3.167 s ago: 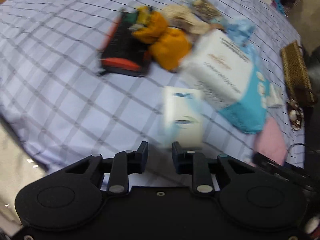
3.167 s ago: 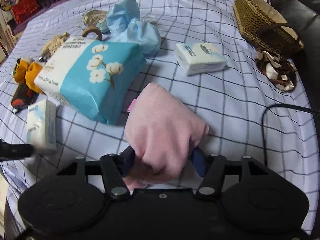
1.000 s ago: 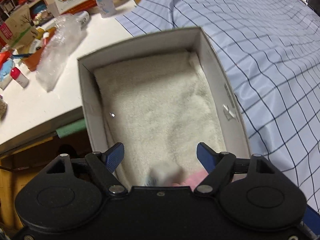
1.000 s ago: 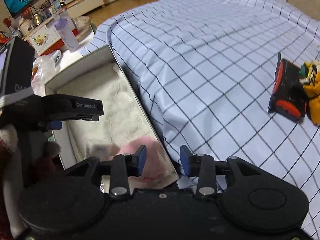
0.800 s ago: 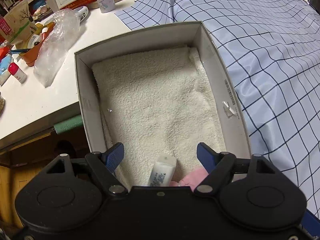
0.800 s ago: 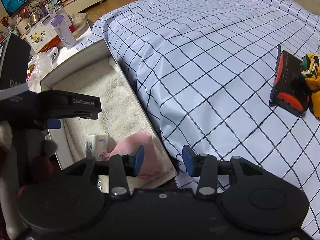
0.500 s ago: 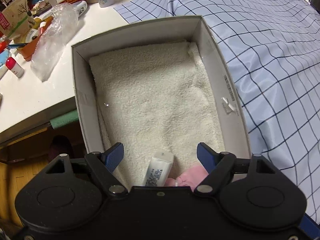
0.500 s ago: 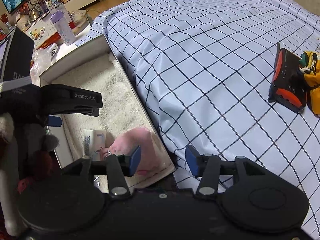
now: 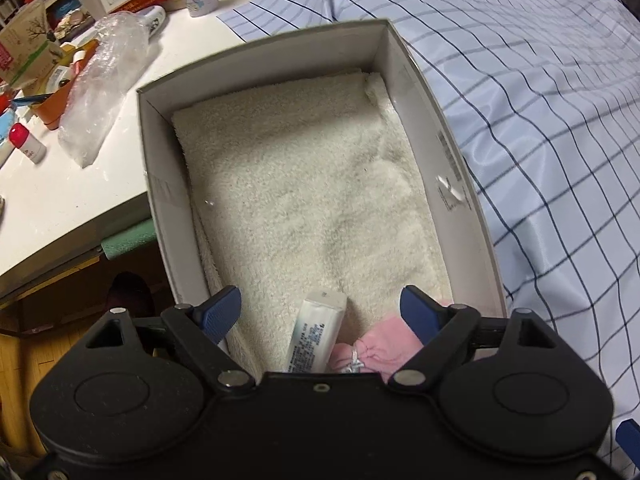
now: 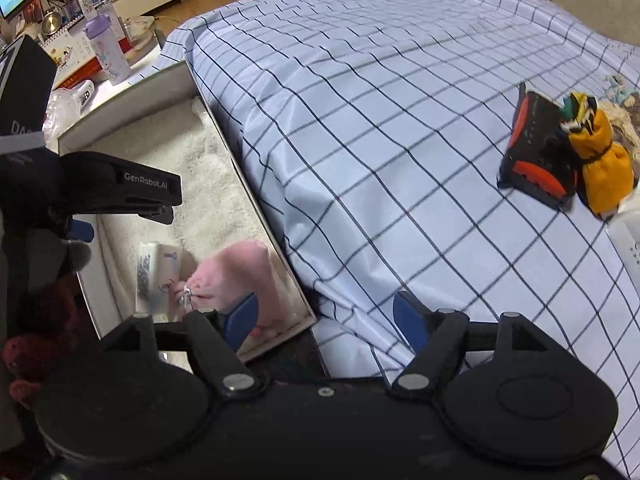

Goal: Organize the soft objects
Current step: 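Open the right tool to drop the pink bag while the left tool releases the tissue pack into the box, then grasp another white tissue pack with the right tool while the left tool moves to the bed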

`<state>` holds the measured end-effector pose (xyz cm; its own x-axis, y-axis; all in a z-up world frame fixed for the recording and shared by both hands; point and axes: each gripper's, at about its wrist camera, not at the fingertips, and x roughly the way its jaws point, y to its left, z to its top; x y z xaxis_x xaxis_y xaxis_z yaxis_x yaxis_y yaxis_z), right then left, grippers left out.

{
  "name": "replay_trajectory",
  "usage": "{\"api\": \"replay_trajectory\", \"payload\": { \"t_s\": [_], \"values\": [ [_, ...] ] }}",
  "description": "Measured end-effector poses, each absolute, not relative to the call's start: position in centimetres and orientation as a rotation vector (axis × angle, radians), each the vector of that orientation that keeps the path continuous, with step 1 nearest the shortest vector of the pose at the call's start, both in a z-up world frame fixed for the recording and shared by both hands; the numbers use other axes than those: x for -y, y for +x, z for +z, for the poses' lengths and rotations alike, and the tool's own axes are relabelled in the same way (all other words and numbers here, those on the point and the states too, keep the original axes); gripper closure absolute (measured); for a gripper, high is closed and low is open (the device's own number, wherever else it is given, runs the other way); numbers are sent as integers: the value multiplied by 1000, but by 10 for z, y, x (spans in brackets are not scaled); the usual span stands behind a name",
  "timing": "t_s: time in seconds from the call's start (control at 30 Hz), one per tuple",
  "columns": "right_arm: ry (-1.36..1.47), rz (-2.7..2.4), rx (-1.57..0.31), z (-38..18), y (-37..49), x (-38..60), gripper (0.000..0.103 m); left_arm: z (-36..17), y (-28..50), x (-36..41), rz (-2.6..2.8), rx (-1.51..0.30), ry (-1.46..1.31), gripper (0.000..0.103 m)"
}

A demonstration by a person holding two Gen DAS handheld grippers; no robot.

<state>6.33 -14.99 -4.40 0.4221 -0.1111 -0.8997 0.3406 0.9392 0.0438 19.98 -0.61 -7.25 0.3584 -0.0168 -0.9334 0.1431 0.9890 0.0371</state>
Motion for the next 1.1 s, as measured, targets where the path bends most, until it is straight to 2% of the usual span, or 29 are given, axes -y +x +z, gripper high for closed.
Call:
{"api": "replay_trajectory", "payload": {
  "t_s": [0.13, 0.27, 0.4, 0.67, 1.1],
  "values": [
    [240, -305, -1114, -46, 55, 154, 22, -80, 201, 11, -135, -1259, 127, 20],
    [251, -320, -1116, -45, 46, 161, 21, -84, 199, 15, -169, -1293, 133, 20],
    [281, -323, -1101, -41, 39, 169, 2, -81, 195, 20, -186, -1279, 154, 20],
    [332, -313, -1054, -27, 34, 179, 0, -81, 192, 26, -215, -1271, 159, 20],
    [376, -581, -805, 45, -33, 250, 0, -78, 190, 24, -220, -1265, 136, 20]
  ]
}}
